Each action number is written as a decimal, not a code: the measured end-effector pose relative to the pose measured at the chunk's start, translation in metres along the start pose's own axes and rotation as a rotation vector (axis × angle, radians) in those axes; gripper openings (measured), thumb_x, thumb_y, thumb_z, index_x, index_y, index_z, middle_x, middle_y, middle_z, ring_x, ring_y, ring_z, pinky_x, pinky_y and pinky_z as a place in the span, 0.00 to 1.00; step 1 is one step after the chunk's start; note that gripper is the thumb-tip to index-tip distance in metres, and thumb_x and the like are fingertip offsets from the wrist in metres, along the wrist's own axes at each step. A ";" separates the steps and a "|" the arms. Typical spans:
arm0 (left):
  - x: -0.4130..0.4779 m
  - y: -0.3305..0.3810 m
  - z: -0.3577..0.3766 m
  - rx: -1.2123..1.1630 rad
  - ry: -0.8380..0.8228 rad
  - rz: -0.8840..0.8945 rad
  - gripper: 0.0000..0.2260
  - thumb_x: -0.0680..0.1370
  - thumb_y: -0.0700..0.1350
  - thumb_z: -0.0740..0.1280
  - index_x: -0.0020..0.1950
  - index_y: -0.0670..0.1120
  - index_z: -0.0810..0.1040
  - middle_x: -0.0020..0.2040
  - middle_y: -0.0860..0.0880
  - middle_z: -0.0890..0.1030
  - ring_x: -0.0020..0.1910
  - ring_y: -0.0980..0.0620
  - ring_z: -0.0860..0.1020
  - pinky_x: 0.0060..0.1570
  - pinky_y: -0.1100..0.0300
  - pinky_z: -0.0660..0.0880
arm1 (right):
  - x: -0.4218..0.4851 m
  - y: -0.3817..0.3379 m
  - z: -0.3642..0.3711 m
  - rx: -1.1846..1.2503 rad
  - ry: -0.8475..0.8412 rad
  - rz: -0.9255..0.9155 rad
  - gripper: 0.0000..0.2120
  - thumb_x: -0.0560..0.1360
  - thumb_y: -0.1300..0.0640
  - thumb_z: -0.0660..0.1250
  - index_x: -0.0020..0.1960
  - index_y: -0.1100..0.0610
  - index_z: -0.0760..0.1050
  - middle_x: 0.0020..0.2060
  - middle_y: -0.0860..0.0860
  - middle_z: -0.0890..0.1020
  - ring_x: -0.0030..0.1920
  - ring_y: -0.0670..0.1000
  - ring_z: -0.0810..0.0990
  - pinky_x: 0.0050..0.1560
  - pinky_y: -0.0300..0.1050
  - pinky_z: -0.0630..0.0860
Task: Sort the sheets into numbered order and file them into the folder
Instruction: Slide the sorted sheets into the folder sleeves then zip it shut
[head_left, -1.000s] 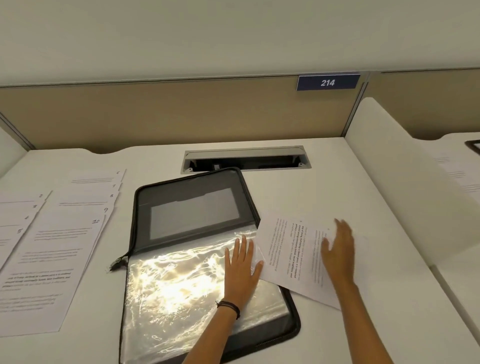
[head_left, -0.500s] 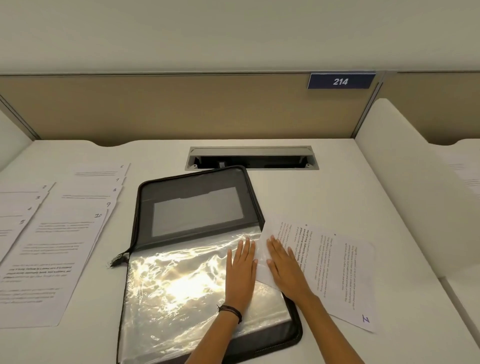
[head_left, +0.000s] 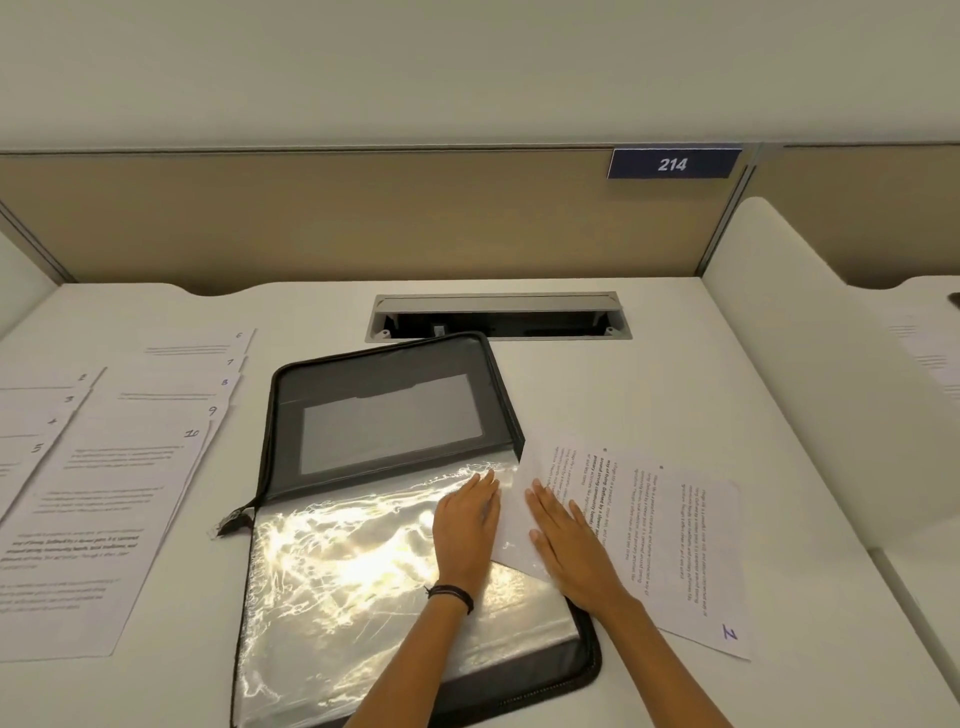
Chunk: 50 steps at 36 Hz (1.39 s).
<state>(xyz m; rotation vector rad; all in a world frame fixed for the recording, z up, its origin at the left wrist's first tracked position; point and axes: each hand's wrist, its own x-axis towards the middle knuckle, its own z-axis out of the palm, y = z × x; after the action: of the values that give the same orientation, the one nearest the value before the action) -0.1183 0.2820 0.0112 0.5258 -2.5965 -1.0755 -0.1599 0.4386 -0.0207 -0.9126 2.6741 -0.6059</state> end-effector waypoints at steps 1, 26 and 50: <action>0.001 0.001 -0.001 -0.004 0.007 0.001 0.12 0.80 0.46 0.64 0.62 0.46 0.79 0.61 0.47 0.80 0.63 0.49 0.76 0.65 0.59 0.63 | -0.001 0.001 0.000 0.005 0.000 -0.005 0.34 0.73 0.34 0.26 0.75 0.47 0.39 0.75 0.41 0.40 0.73 0.37 0.36 0.73 0.38 0.34; -0.009 -0.019 0.017 0.033 -0.094 0.105 0.18 0.83 0.52 0.55 0.68 0.49 0.74 0.69 0.52 0.72 0.70 0.61 0.63 0.73 0.67 0.47 | 0.018 0.017 -0.047 0.407 0.230 0.043 0.12 0.79 0.61 0.62 0.60 0.55 0.77 0.59 0.48 0.77 0.60 0.45 0.74 0.67 0.47 0.69; -0.014 -0.013 0.019 -0.278 0.016 -0.124 0.31 0.74 0.69 0.51 0.66 0.52 0.76 0.67 0.59 0.73 0.70 0.62 0.61 0.69 0.64 0.62 | 0.087 0.048 -0.080 0.335 0.085 0.301 0.05 0.76 0.62 0.65 0.48 0.59 0.80 0.42 0.47 0.76 0.40 0.40 0.72 0.39 0.27 0.65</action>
<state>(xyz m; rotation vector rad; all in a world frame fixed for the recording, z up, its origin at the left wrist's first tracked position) -0.1104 0.2909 -0.0128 0.6294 -2.3712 -1.4373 -0.2812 0.4427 0.0187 -0.3943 2.5943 -0.9948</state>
